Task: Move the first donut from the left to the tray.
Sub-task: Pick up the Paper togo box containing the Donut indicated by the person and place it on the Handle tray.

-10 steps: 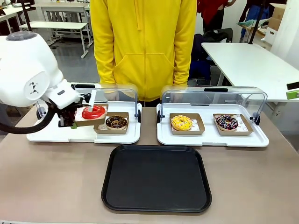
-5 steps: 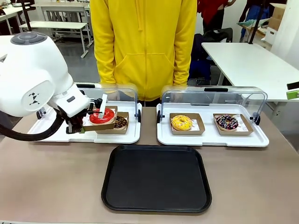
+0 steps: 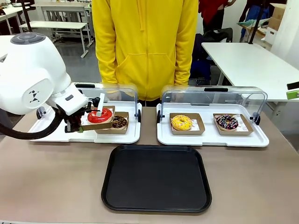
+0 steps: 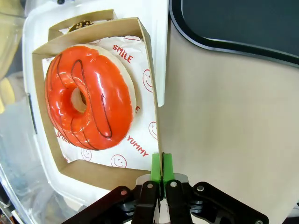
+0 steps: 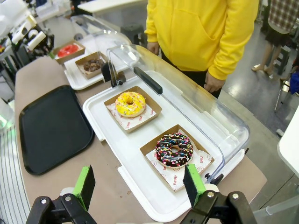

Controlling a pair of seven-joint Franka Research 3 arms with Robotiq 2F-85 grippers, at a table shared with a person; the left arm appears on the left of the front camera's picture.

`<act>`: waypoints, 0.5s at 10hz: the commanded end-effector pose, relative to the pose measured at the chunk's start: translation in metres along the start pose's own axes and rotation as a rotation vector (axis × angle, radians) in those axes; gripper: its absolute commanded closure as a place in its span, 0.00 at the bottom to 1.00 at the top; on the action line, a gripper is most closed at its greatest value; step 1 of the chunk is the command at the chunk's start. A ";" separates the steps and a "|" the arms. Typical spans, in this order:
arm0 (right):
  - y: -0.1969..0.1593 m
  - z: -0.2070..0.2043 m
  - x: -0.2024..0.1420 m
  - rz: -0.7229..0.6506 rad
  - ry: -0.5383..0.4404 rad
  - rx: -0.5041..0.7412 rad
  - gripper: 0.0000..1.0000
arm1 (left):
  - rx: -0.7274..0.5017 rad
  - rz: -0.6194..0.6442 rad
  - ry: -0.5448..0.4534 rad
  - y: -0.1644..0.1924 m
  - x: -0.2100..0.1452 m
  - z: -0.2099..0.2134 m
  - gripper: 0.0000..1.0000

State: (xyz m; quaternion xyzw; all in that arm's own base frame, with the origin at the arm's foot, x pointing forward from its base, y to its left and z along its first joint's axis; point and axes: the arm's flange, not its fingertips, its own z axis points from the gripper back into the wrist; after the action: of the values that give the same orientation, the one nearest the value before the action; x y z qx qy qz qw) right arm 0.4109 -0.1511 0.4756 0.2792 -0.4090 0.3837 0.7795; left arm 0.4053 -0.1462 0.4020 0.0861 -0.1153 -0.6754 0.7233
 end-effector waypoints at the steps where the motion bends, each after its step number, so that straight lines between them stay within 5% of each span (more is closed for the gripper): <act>1: -0.002 -0.002 0.002 0.010 -0.035 -0.002 0.00 | 0.025 0.005 -0.020 -0.010 0.018 0.013 0.98; 5: -0.002 -0.002 0.002 0.010 -0.035 -0.002 0.00 | 0.020 -0.026 -0.041 -0.055 0.080 0.024 0.98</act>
State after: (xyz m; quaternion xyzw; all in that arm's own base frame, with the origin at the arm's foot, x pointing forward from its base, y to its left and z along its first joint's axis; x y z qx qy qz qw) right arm 0.4109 -0.1510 0.4757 0.2792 -0.4089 0.3838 0.7795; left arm 0.3599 -0.2169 0.4186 0.0834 -0.1390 -0.6919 0.7036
